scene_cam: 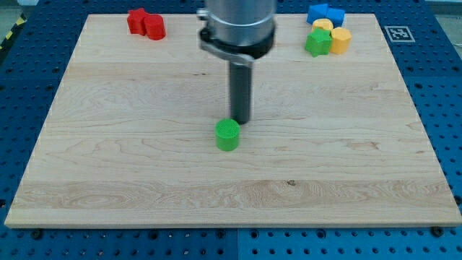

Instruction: Place the green star vertically above the green circle

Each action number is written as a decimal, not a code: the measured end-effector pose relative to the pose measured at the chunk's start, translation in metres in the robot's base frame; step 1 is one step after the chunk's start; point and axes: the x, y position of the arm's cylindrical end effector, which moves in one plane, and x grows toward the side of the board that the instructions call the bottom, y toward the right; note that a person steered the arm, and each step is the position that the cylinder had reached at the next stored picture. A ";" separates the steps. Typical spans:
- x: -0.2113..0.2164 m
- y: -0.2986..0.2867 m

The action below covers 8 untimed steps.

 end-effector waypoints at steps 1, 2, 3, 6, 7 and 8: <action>-0.009 0.080; -0.036 0.167; -0.075 0.236; -0.198 0.183; -0.201 0.115; -0.201 0.093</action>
